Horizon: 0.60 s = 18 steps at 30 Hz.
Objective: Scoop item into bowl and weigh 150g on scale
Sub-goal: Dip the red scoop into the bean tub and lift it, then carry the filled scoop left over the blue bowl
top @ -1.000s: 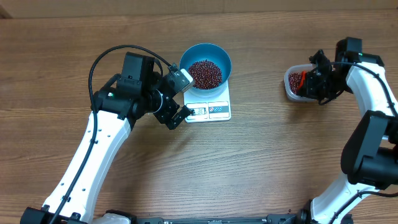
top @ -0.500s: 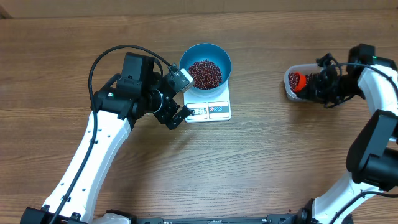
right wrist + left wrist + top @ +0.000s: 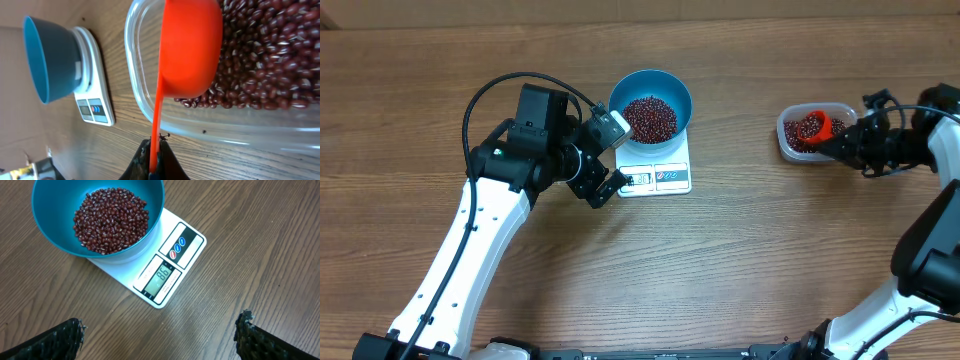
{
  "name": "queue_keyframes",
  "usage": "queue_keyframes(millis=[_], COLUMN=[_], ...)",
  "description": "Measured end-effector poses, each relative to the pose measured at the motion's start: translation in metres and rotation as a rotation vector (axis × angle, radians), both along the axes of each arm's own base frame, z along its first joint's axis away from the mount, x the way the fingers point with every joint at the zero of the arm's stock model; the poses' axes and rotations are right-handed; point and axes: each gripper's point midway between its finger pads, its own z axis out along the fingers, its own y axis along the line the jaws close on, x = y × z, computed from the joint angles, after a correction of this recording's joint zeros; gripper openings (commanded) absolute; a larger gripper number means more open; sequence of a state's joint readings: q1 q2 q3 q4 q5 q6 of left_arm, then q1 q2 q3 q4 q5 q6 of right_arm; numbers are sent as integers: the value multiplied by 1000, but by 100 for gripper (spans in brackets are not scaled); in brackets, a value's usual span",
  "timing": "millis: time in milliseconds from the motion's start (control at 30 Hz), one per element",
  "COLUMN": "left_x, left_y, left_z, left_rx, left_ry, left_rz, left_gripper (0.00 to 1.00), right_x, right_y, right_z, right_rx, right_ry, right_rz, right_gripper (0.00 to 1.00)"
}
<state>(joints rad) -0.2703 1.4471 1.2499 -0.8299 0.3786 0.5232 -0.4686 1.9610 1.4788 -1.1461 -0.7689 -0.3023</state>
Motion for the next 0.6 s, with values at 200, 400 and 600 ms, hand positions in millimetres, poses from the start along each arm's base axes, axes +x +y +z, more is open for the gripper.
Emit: queue_keyframes(millis=[200,400,600], left_x=[0,0,0], left_y=[0,0,0], left_z=[0,0,0], left_rx=[0,0,0], left_ry=[0,0,0], left_rz=[1,0,0], left_gripper=[100,100,100], right_x=[-3,-5,-3], right_y=[-6,-3,3], right_z=[11,25,38], right_rx=[84,176,254], right_ry=[-32,-72,-112], right_rz=[-32,-36,-41], right_gripper=[4,4,4])
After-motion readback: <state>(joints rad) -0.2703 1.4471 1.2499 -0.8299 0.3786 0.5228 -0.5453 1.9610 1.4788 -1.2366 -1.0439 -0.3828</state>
